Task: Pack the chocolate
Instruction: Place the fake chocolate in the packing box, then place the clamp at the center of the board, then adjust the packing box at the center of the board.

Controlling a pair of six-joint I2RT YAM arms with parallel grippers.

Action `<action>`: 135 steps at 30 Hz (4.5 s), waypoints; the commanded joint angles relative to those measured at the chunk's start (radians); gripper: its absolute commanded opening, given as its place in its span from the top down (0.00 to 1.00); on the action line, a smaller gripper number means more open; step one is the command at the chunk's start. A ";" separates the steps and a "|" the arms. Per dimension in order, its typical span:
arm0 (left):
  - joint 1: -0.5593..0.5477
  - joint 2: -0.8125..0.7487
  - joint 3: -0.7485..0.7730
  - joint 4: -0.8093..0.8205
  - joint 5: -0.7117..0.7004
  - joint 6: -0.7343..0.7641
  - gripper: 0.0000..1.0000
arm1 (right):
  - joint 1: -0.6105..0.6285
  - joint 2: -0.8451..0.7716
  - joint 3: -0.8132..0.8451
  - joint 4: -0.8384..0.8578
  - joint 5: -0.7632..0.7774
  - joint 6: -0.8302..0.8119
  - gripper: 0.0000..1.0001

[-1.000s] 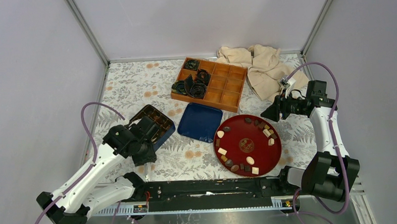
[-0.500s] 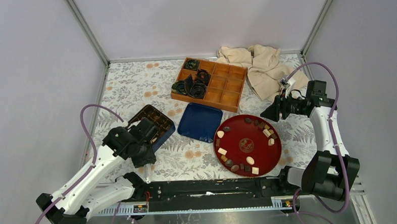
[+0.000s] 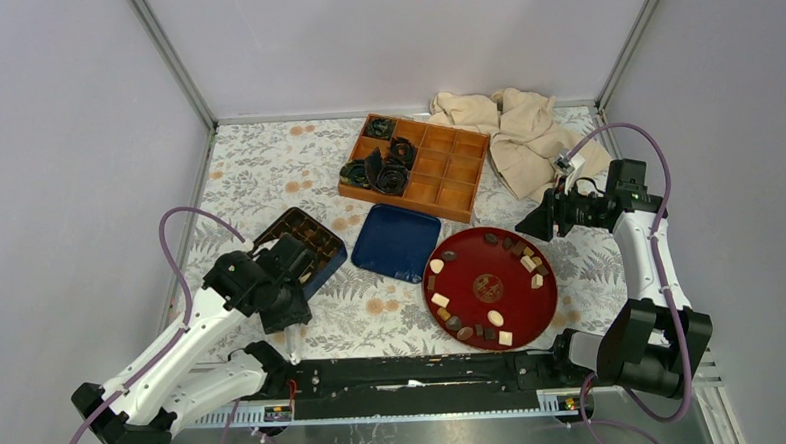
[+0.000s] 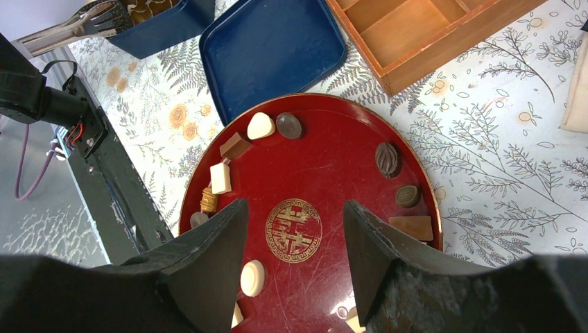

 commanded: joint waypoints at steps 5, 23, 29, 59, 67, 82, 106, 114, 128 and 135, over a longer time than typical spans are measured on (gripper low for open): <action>0.005 -0.016 0.009 -0.007 -0.006 -0.017 0.52 | -0.004 0.004 0.044 -0.007 -0.037 -0.014 0.40; 0.005 -0.044 0.257 0.159 0.035 0.078 0.61 | -0.005 0.003 0.044 -0.014 -0.037 -0.023 0.40; 0.006 0.064 0.253 0.411 -0.093 0.264 0.62 | -0.005 0.000 0.043 -0.015 -0.035 -0.028 0.40; 0.838 0.547 -0.168 1.565 -0.044 1.332 0.77 | -0.005 0.006 0.058 -0.081 -0.087 -0.087 0.40; 0.977 0.690 -0.186 1.562 0.116 1.263 0.66 | -0.005 -0.009 0.060 -0.095 -0.103 -0.099 0.40; 1.051 0.677 -0.143 1.494 0.208 1.152 0.19 | -0.005 -0.009 0.070 -0.118 -0.109 -0.119 0.40; 0.935 0.316 -0.135 1.351 0.428 1.136 0.24 | -0.005 -0.016 0.059 -0.148 -0.156 -0.194 0.31; 0.885 0.427 0.002 1.101 0.456 1.359 0.54 | -0.005 0.002 0.061 -0.152 -0.163 -0.186 0.31; 0.878 0.630 0.056 1.032 0.532 1.431 0.56 | -0.005 0.024 0.070 -0.177 -0.155 -0.209 0.31; 0.854 0.701 0.059 1.045 0.523 1.453 0.61 | -0.005 0.027 0.072 -0.178 -0.153 -0.210 0.31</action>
